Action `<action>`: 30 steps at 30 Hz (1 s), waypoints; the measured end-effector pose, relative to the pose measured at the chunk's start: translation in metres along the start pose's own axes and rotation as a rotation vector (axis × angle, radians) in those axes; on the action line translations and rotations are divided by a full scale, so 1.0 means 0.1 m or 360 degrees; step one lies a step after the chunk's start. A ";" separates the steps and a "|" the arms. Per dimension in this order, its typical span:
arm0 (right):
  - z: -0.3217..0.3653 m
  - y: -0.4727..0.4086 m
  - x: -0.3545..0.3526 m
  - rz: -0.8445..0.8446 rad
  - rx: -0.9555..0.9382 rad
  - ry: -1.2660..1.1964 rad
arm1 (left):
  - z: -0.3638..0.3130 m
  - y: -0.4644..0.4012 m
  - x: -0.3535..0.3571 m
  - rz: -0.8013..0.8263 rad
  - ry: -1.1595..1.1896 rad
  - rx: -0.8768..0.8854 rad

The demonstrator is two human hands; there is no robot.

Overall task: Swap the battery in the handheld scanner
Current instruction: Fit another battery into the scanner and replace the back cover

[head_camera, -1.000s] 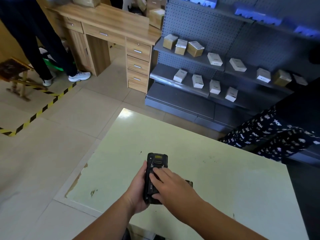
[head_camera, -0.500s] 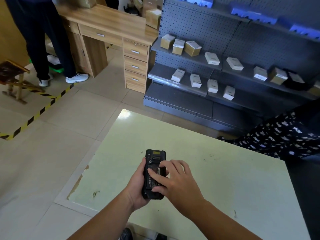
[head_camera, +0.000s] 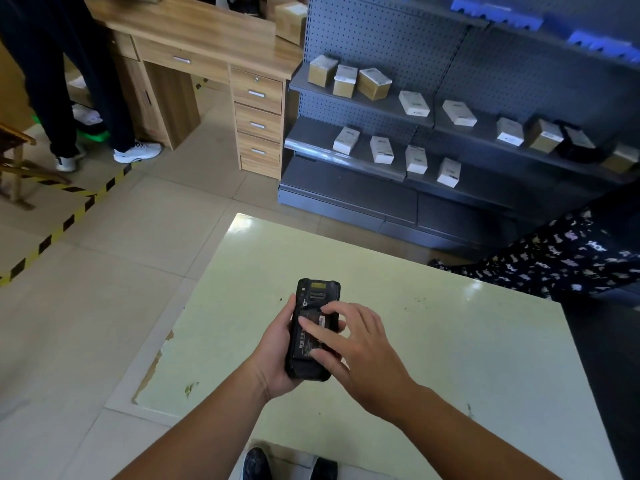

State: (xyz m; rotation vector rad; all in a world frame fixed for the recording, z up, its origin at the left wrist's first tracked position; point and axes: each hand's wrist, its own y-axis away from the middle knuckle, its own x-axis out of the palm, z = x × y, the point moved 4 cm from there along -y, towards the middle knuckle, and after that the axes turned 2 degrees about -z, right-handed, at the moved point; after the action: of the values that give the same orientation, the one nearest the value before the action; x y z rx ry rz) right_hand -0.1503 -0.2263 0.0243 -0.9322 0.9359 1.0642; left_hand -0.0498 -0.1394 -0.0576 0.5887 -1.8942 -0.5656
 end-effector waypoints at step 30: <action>-1.27 0.74 1.24 0.0661 0.1392 -0.0082 | 0.31 -0.25 -0.35 0.0006 0.0111 -0.0027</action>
State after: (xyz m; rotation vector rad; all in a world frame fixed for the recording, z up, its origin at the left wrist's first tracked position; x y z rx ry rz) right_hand -0.2149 -0.2942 -0.1430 0.0171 1.4166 0.8655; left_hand -0.0630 -0.1327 -0.1085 0.5863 -1.8229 -0.5514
